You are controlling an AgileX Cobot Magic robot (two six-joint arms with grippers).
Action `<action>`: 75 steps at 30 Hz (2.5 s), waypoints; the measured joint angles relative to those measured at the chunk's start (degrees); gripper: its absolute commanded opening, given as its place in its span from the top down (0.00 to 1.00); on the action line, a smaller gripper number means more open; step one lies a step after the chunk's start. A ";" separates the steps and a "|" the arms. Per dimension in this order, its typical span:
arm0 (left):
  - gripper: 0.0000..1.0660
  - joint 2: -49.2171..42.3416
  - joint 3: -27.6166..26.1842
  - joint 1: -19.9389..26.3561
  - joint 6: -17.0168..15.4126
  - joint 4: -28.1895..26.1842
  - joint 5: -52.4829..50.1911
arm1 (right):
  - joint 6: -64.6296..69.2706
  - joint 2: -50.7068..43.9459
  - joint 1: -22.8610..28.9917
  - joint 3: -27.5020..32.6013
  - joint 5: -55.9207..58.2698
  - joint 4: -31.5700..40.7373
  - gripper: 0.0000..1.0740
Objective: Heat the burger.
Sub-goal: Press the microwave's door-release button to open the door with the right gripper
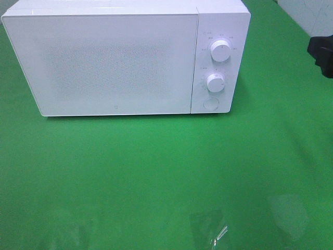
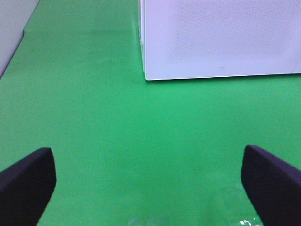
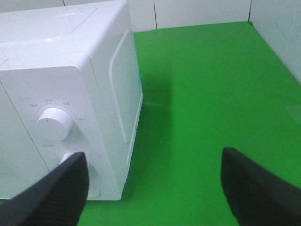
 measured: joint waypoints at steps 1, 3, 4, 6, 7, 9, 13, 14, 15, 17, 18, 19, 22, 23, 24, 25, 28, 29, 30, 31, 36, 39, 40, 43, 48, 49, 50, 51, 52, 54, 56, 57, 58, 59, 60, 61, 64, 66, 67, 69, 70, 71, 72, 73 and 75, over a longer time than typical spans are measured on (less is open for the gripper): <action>0.06 0.00 0.00 0.00 0.00 0.00 0.00 | 0.00 0.00 0.00 0.00 0.00 0.00 0.29; 0.06 0.00 0.00 0.00 0.00 0.00 0.00 | 0.00 2.75 0.00 0.00 -2.41 0.00 0.29; 0.06 0.00 0.00 0.00 0.00 0.00 0.00 | 0.00 5.27 0.00 0.00 -4.87 0.06 0.29; 0.06 0.00 0.00 0.00 0.00 0.00 0.00 | -0.06 7.73 0.00 0.11 -7.33 0.74 0.29; 0.06 0.00 0.00 0.00 0.00 0.00 0.00 | -0.06 7.73 0.00 0.11 -7.33 0.74 0.29; 0.06 0.00 0.00 0.00 0.00 0.00 0.00 | -0.92 10.37 0.23 0.11 -10.03 2.92 0.29; 0.06 0.00 0.00 0.00 0.00 0.00 0.00 | -9.68 16.04 4.58 0.11 -16.33 11.57 0.29; 0.06 0.00 0.00 0.00 0.00 0.00 0.00 | -9.68 16.04 4.58 0.11 -16.33 11.57 0.29; 0.06 0.00 0.00 0.00 0.00 0.00 0.00 | -13.12 17.88 7.56 0.11 -18.85 15.76 0.29; 0.06 0.00 0.00 0.00 0.00 0.00 0.00 | -15.47 19.60 10.14 0.11 -21.89 19.19 0.29; 0.06 0.00 0.00 0.00 0.00 0.00 0.00 | -17.02 21.37 12.55 0.11 -24.69 22.12 0.29; 0.06 0.00 0.00 0.00 0.00 0.00 0.00 | -17.02 21.37 12.55 0.11 -24.69 22.12 0.29; 0.06 0.00 0.00 0.00 0.00 0.00 0.00 | -18.11 23.72 16.39 0.17 -29.22 26.07 0.29; 0.06 0.00 0.00 0.00 0.00 0.00 0.00 | -18.11 23.72 16.39 0.17 -29.22 26.07 0.29; 0.06 0.00 0.00 0.00 0.00 0.00 0.00 | -19.08 25.10 19.02 0.17 -32.37 28.48 0.29; 0.06 0.00 0.00 0.00 0.00 0.00 0.00 | -19.08 25.10 19.02 0.17 -32.37 28.48 0.29; 0.06 0.00 0.00 0.00 0.00 0.00 0.00 | -21.31 28.13 24.58 0.17 -37.01 34.26 0.29; 0.06 0.00 0.00 0.00 0.00 0.00 0.00 | -22.29 29.45 26.81 0.17 -38.79 36.73 0.29; 0.06 0.00 0.00 0.00 0.00 0.00 0.00 | -22.29 29.45 26.81 0.17 -38.79 36.73 0.29; 0.06 0.00 0.00 0.00 0.00 0.00 0.00 | -22.63 31.28 29.56 0.17 -40.51 39.02 0.29; 0.06 0.00 0.00 0.00 0.00 0.00 0.00 | -22.75 33.69 32.72 0.11 -42.91 41.37 0.29; 0.06 0.00 0.00 0.00 0.00 0.00 0.00 | -22.80 35.87 36.50 0.11 -44.92 44.75 0.29; 0.06 0.00 0.00 0.00 0.00 0.00 0.00 | -22.80 35.87 36.50 0.11 -44.92 44.75 0.29; 0.06 0.00 0.00 0.00 0.00 0.00 0.00 | -22.80 37.82 39.36 0.11 -46.18 47.73 0.29; 0.06 0.00 0.00 0.00 0.00 0.00 0.00 | -21.08 39.02 40.34 0.11 -46.52 48.64 0.29; 0.06 0.00 0.00 0.00 0.00 0.00 0.00 | -21.08 39.02 40.34 0.11 -46.52 48.64 0.29; 0.06 0.00 0.00 0.00 0.00 0.00 0.00 | -18.68 39.02 40.34 0.11 -46.64 48.87 0.30; 0.06 0.00 0.00 0.00 0.00 0.00 0.00 | -18.68 39.02 40.34 0.11 -46.64 48.87 0.30; 0.06 0.00 0.00 0.00 0.00 0.00 0.00 | -16.96 39.02 40.34 0.11 -46.64 48.99 0.31; 0.06 0.00 0.00 0.00 0.00 0.00 0.00 | -13.01 39.02 40.34 0.11 -46.64 49.16 0.33; 0.06 0.00 0.00 0.00 0.00 0.00 0.00 | -7.79 39.02 40.34 0.11 -46.64 49.16 0.36; 0.06 0.00 0.00 0.00 0.00 0.00 0.00 | -1.49 39.02 40.34 0.11 -46.52 49.16 0.39; 0.06 0.00 0.00 0.00 0.00 0.00 0.00 | -1.49 39.02 40.34 0.11 -46.52 49.16 0.39; 0.06 0.00 0.00 0.00 0.00 0.00 0.00 | 6.65 39.02 40.34 0.11 -45.84 49.16 0.44; 0.06 0.00 0.00 0.00 0.00 0.00 0.00 | 6.65 39.02 40.34 0.11 -45.84 49.16 0.44; 0.06 0.00 0.00 0.00 0.00 0.00 0.00 | 15.36 39.02 40.34 0.11 -44.86 49.16 0.49; 0.06 0.00 0.00 0.00 0.00 0.00 0.00 | 23.09 39.02 40.34 0.11 -44.00 49.16 0.55; 0.06 0.00 0.00 0.00 0.00 0.00 0.00 | 30.42 39.02 40.34 0.11 -43.66 49.16 0.61; 0.06 0.00 0.00 0.00 0.00 0.00 0.00 | 38.10 39.02 40.34 0.11 -43.60 49.16 0.67; 0.06 0.00 0.00 0.00 0.00 0.00 0.00 | 45.38 39.02 40.34 0.11 -43.49 49.16 0.75; 0.06 0.00 0.00 0.00 0.00 0.00 0.00 | 45.38 39.02 40.34 0.11 -43.49 49.16 0.75; 0.06 0.00 0.00 0.00 0.00 0.00 0.00 | 48.07 39.02 40.34 0.11 -43.49 49.16 0.78; 0.06 0.00 0.00 0.00 0.00 0.00 0.00 | 53.51 39.02 40.34 0.11 -43.43 49.16 0.84; 0.06 0.00 0.00 0.00 0.00 0.00 0.00 | 53.51 39.02 40.34 0.11 -43.43 49.16 0.84; 0.06 0.00 0.00 0.00 0.00 0.00 0.00 | 58.38 39.02 40.34 0.11 -43.09 49.16 0.89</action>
